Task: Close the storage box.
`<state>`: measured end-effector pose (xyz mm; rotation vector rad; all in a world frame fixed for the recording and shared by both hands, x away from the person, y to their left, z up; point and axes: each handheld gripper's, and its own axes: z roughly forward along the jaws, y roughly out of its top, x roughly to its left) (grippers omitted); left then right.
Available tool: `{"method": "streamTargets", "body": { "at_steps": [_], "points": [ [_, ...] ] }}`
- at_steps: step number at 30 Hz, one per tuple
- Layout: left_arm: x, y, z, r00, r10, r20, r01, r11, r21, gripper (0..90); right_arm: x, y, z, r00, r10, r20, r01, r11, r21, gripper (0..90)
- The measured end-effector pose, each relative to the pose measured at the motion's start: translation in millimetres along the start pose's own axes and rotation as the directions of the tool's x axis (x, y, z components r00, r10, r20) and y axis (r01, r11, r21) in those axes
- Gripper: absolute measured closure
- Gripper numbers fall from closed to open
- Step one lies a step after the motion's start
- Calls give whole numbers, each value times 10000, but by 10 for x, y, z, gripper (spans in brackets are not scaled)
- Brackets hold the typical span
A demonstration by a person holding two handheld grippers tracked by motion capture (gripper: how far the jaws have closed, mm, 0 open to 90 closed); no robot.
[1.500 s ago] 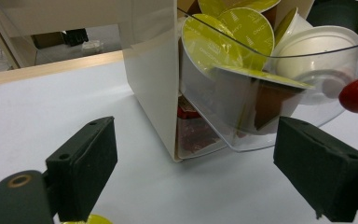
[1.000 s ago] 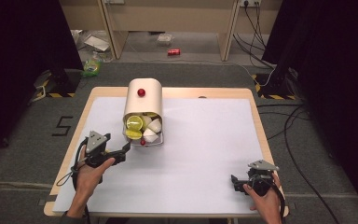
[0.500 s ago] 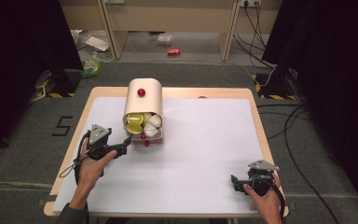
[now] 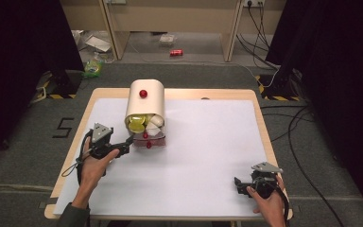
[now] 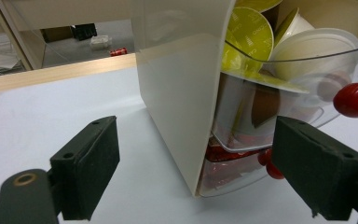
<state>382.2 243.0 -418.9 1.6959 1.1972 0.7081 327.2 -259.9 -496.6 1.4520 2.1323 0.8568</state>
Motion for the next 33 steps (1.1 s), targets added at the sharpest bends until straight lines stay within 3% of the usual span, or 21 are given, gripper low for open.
{"method": "streamTargets", "body": {
  "at_steps": [22,33],
  "points": [
    [34,12,67,10000,-75,-18,75,9999,137,170,-1,0,-1,10000,-18,-6,18,10000,11,2],
    [24,0,-54,9990,-110,432,102,9997,200,154,-2,-1,-1,10000,-31,-7,31,10000,5,2]
  ]
}}
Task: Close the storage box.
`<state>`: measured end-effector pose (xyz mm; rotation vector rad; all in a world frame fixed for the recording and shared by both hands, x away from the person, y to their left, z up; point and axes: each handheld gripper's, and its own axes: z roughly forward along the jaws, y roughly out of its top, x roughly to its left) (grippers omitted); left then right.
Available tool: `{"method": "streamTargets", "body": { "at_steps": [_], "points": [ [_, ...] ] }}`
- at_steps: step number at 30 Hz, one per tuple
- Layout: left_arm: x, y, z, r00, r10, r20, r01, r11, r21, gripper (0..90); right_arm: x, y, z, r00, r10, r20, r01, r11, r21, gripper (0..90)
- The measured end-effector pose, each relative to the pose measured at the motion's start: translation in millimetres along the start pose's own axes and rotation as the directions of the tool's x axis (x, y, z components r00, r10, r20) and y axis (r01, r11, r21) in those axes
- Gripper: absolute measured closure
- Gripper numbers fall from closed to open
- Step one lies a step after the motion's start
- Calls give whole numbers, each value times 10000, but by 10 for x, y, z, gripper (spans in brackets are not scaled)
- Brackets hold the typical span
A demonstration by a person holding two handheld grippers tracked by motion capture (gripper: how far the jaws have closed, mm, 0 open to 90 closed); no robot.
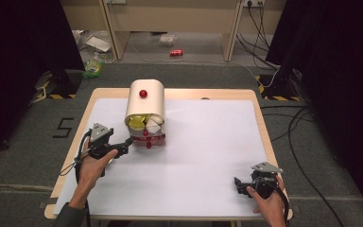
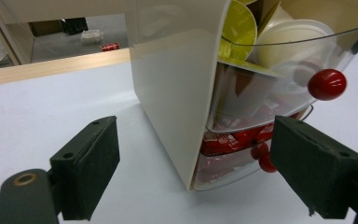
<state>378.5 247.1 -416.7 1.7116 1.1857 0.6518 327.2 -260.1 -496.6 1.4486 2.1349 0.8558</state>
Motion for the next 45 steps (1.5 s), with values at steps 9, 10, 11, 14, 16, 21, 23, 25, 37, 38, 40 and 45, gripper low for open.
{"method": "streamTargets", "body": {
  "at_steps": [9,10,11,14,16,21,23,25,37,38,40,45],
  "points": [
    [-37,-10,-63,9998,69,196,-68,9999,-89,151,-1,0,1,10000,-4,1,4,10000,-6,2],
    [-48,-18,-74,9997,64,242,-61,9999,-116,151,0,0,0,10000,4,-3,-4,10000,-3,2],
    [-51,-25,-77,9996,84,257,-82,9999,-108,151,0,0,0,10000,4,-3,-4,10000,-3,2],
    [-52,-53,-83,9995,88,291,-86,9999,-64,151,0,0,0,10000,3,-3,-3,10000,-2,2],
    [-50,-75,-84,9995,51,316,-49,10000,-58,151,-1,0,0,10000,2,-5,-2,10000,-2,2],
    [-46,-116,-115,9994,4,355,-2,10000,-39,151,0,0,0,10000,12,-1,-12,10000,-2,2],
    [-48,-126,-131,9994,-14,358,16,10000,-48,151,-1,0,1,10000,5,3,-5,10000,-5,2],
    [-51,-129,-139,9993,3,364,-1,10000,-56,151,-1,-1,0,10000,5,3,-5,10000,-6,2],
    [-77,-182,-248,9990,35,446,-22,9996,-275,151,-1,-1,1,10000,8,0,-8,10000,-9,2],
    [-77,-190,-257,9989,39,463,-26,9996,-269,151,-1,-1,2,10000,8,4,-8,10000,-19,2],
    [-78,-198,-264,9989,26,463,-13,9996,-286,151,-1,0,2,10000,17,5,-17,10000,-16,2],
    [-80,-239,-307,9988,-26,482,43,9994,-357,151,-1,-1,1,10000,-6,1,6,10000,-10,2]
  ]
}}
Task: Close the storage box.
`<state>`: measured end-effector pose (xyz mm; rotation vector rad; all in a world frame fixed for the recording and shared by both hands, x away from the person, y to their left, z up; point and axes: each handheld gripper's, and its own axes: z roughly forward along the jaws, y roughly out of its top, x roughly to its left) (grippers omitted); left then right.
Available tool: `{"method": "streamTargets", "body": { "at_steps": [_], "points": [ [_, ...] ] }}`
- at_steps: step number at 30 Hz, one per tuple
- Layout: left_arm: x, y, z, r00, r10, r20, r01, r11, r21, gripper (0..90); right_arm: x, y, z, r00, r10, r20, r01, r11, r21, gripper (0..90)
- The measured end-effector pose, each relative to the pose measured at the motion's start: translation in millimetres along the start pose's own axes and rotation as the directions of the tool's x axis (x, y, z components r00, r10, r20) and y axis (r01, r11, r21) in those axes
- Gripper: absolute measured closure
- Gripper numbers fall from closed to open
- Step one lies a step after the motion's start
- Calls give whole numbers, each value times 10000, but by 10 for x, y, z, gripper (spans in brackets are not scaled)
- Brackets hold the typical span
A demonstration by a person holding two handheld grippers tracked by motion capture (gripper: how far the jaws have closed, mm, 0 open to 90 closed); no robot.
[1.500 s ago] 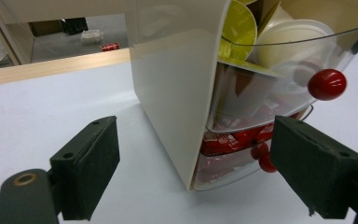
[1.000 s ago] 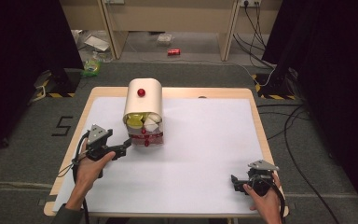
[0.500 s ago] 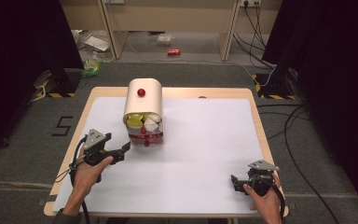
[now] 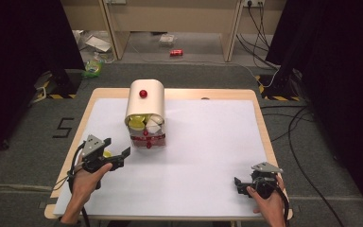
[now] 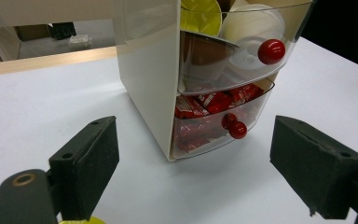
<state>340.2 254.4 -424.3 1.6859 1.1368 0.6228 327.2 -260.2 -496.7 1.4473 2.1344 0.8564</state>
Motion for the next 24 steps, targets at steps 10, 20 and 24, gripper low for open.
{"method": "streamTargets", "body": {
  "at_steps": [10,20,24],
  "points": [
    [-33,-91,-42,9999,28,107,-28,10000,64,151,1,0,-1,10000,7,-3,-7,10000,6,2],
    [-57,-171,-56,9998,92,169,-95,9999,143,151,1,0,-1,10000,10,-7,-10,10000,3,2],
    [-78,-218,-55,9995,162,264,-169,9995,252,151,2,0,-1,10000,12,-6,-12,10000,3,2]
  ]
}}
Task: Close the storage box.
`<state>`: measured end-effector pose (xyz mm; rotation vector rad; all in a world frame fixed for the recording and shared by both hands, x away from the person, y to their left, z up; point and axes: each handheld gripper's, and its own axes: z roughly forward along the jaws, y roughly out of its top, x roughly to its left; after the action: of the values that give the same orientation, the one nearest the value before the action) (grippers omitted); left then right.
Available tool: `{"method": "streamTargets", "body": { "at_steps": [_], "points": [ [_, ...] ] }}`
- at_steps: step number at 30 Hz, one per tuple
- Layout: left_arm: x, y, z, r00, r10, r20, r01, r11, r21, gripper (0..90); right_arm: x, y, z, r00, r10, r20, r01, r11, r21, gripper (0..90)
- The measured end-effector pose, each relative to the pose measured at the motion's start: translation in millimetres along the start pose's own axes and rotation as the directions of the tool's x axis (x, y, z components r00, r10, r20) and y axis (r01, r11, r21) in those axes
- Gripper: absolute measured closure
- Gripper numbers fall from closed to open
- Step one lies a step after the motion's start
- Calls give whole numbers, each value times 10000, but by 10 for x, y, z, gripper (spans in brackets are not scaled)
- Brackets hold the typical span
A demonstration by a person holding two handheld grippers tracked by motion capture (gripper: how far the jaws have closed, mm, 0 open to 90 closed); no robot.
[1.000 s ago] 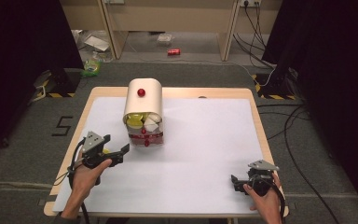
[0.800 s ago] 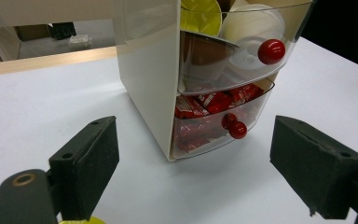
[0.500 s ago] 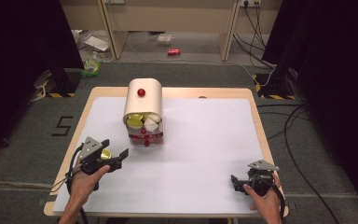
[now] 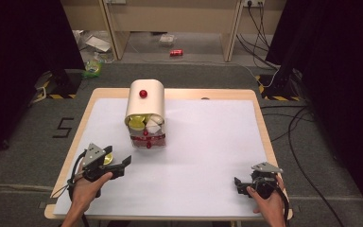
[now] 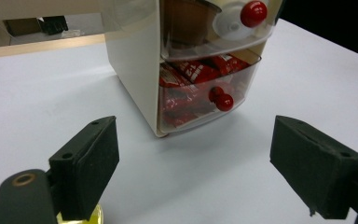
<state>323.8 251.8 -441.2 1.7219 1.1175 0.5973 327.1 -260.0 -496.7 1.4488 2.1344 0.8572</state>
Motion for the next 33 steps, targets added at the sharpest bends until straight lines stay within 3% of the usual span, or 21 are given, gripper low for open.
{"method": "streamTargets", "body": {
  "at_steps": [13,33],
  "points": [
    [-45,-120,7,9993,219,287,-229,9992,333,151,0,0,0,10000,0,-1,0,10000,3,2],
    [-40,-280,-25,9991,278,307,-295,9979,584,151,0,0,0,10000,0,0,0,10000,2,2]
  ]
}}
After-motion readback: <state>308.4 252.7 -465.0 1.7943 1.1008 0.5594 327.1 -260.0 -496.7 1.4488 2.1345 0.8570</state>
